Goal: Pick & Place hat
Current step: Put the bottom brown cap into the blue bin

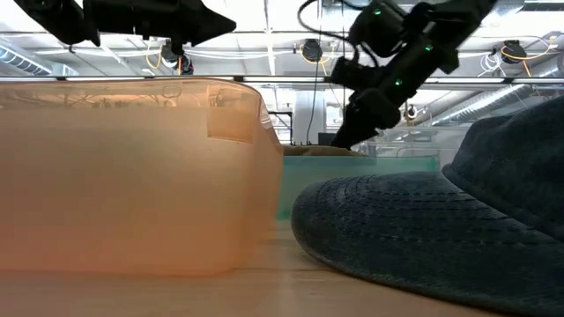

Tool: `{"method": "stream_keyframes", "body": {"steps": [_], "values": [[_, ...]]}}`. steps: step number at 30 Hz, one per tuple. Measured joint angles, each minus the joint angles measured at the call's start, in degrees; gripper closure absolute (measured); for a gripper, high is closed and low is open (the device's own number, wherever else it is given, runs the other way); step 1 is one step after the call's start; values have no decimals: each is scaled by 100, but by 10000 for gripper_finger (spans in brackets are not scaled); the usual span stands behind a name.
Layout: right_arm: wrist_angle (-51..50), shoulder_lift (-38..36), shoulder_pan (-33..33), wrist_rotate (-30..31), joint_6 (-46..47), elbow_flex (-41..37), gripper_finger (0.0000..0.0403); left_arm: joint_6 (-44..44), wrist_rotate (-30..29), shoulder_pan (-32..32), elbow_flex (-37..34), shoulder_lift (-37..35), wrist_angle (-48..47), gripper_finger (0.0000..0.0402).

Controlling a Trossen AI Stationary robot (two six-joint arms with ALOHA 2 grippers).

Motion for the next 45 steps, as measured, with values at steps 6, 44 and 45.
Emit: {"method": "stream_keyframes", "body": {"steps": [6,44,45], "values": [[-757,458,126,-17,234,618,402,6,2,0,0,0,-53,355],[-639,-73,289,-1036,100,787,328,150,4,-2,-2,0,-165,355],[-681,-166,355,-1052,158,772,318,150,3,-2,-2,0,-165,355]]}}
